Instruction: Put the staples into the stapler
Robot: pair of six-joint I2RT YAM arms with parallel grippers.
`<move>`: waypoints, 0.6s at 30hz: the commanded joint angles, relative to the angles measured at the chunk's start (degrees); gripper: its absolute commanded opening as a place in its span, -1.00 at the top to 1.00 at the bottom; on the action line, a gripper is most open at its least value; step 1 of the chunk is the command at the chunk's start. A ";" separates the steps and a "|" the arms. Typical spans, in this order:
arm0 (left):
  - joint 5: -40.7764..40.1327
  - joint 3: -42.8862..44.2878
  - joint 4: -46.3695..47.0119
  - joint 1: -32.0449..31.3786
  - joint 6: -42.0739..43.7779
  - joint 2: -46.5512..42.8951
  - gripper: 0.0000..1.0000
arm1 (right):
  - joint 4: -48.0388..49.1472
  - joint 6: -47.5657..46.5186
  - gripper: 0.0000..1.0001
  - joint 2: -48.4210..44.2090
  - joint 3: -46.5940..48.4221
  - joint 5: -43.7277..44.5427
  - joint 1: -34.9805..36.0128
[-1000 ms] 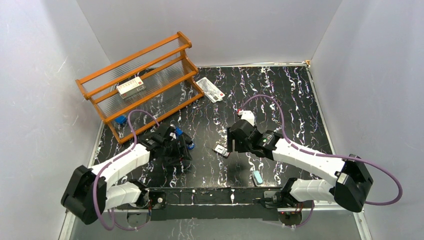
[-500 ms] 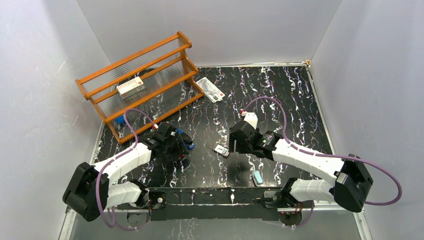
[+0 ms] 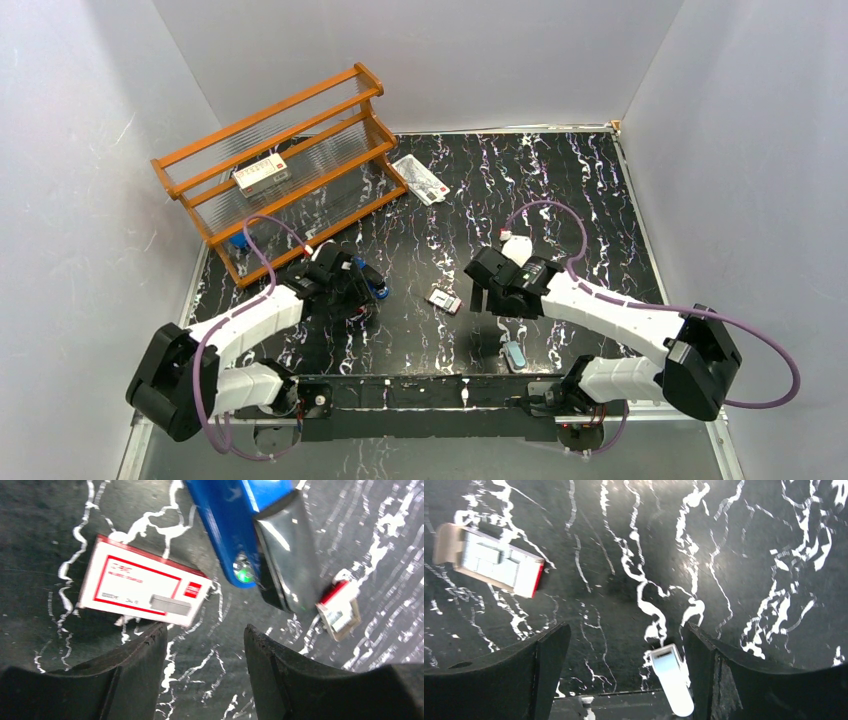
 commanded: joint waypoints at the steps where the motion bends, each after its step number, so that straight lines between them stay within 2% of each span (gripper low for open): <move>1: 6.20 -0.07 1.43 0.26 3.10 -4.82 -0.13 | -11.88 9.75 -0.86 0.01 2.01 1.69 -0.19; 8: 12.42 -0.22 1.10 0.30 6.37 -11.51 -0.21 | -14.91 12.51 -0.83 -2.62 -1.59 -7.14 -0.19; 14: 16.20 -0.67 4.65 0.31 6.70 -12.11 -0.24 | -13.65 10.08 -0.76 -4.04 -5.31 -16.45 -0.19; 18: 17.38 -1.47 6.73 0.30 6.52 -11.55 -0.24 | -12.66 9.61 -0.73 -2.01 -6.97 -18.53 -0.19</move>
